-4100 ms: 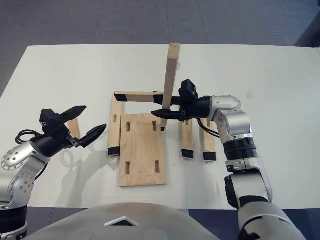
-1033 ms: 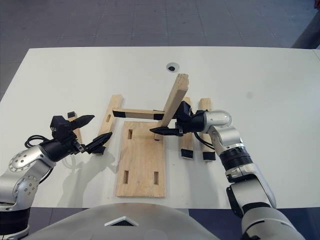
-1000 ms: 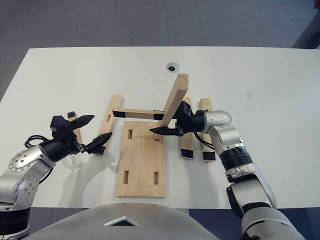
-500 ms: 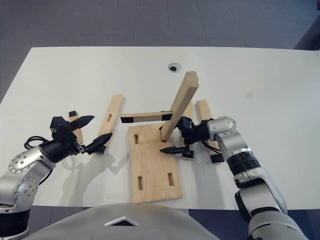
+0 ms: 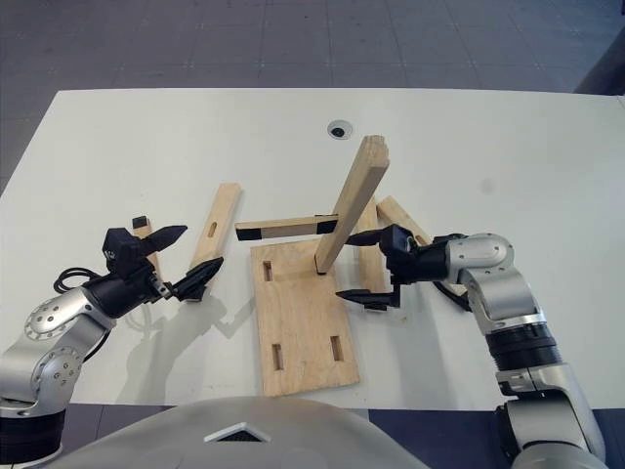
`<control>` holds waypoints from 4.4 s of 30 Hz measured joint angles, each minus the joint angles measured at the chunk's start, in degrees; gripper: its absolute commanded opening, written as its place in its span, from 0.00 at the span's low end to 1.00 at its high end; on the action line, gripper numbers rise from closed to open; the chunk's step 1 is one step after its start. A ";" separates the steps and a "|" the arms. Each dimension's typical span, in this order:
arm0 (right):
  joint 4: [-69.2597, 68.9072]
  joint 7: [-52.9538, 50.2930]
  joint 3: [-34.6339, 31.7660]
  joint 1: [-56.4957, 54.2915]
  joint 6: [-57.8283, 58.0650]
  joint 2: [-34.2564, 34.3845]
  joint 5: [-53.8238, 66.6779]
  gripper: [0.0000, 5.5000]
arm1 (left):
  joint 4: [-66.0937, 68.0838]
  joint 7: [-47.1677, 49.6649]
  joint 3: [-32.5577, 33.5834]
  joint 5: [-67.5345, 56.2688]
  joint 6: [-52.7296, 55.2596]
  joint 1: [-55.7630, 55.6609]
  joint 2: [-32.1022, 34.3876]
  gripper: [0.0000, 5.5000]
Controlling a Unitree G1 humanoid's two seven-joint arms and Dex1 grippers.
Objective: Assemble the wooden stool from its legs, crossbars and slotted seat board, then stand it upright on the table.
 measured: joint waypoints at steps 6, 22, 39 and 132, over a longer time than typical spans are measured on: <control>-9.95 -9.41 -11.79 10.27 0.85 -0.34 2.62 1.00 | -0.28 0.37 -0.04 0.09 -0.47 1.06 -0.38 1.00; -26.65 -30.39 -27.19 33.44 13.04 2.98 2.66 1.00 | -4.59 1.47 -1.45 2.81 -2.69 5.81 -1.50 1.00; -1.63 -22.04 -21.18 24.67 4.93 -1.96 -6.38 1.00 | -5.36 0.56 0.12 2.47 -3.36 8.23 -1.09 1.00; -42.49 -23.98 8.09 21.96 13.53 16.56 18.42 0.39 | -12.31 -12.13 -4.90 -28.29 2.19 5.40 -2.18 0.79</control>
